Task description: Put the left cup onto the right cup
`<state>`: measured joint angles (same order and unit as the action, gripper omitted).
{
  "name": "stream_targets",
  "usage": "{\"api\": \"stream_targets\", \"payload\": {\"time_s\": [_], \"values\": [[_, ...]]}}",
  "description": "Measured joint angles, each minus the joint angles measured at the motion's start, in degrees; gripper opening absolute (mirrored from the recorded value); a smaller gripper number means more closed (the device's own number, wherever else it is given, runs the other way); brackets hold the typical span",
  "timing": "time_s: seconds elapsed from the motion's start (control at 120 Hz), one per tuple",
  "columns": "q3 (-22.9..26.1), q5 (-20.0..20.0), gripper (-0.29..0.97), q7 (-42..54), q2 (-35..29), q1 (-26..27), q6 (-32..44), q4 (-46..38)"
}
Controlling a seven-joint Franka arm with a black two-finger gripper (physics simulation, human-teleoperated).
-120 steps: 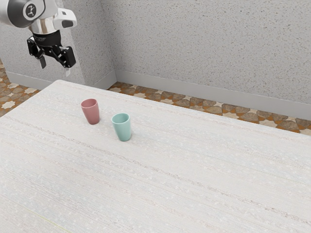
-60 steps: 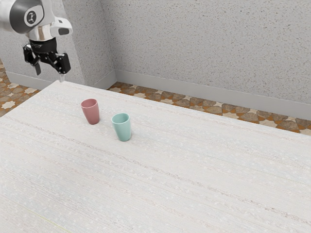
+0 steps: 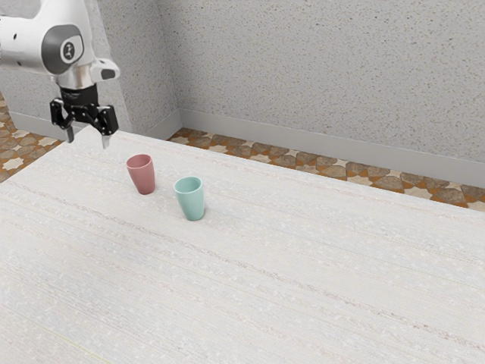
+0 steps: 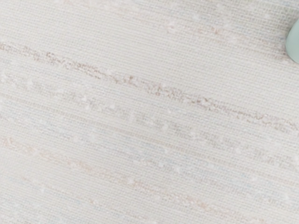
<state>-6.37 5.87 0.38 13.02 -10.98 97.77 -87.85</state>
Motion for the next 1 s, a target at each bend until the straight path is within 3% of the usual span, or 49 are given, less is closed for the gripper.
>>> {"api": "stream_targets", "payload": {"time_s": [0.317,1.0], "values": [[1.45,-1.35,0.68,1.65,9.29,-3.22,0.3,8.51],[1.96,-3.94,0.68,1.8,21.26,-6.05,8.44,16.75]]}}
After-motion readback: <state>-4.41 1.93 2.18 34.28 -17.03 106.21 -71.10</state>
